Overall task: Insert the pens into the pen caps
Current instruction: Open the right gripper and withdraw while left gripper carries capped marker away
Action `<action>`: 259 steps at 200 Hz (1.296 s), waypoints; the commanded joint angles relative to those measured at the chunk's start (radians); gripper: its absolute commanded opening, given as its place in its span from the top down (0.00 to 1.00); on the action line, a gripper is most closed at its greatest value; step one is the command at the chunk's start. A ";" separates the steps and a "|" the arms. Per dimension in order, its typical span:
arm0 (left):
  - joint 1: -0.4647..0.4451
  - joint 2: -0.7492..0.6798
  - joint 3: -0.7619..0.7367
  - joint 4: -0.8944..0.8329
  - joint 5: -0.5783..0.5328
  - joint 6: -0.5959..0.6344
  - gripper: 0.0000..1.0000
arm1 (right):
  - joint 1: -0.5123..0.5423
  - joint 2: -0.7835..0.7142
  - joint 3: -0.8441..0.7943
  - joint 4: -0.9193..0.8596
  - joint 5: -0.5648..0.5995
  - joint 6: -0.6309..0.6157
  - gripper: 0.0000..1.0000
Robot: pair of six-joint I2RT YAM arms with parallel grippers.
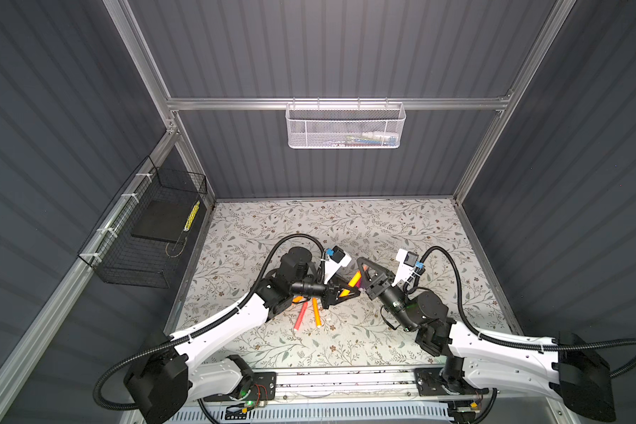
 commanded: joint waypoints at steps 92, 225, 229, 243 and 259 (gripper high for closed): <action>-0.004 0.095 -0.043 0.058 -0.656 -0.214 1.00 | -0.123 -0.436 -0.027 -0.900 0.096 0.130 0.01; -0.096 0.589 0.135 -0.057 -0.761 -0.346 1.00 | -0.690 -0.321 0.019 -1.183 0.280 -0.103 0.01; -0.100 0.593 0.138 -0.060 -0.767 -0.346 1.00 | -0.692 -0.325 0.006 -1.174 0.296 -0.103 0.01; -0.109 0.605 0.142 -0.067 -0.789 -0.349 0.99 | -0.699 -0.348 -0.030 -1.157 0.326 -0.079 0.01; -0.110 0.620 0.148 -0.072 -0.795 -0.353 0.95 | -0.701 -0.370 -0.049 -1.132 0.313 -0.090 0.01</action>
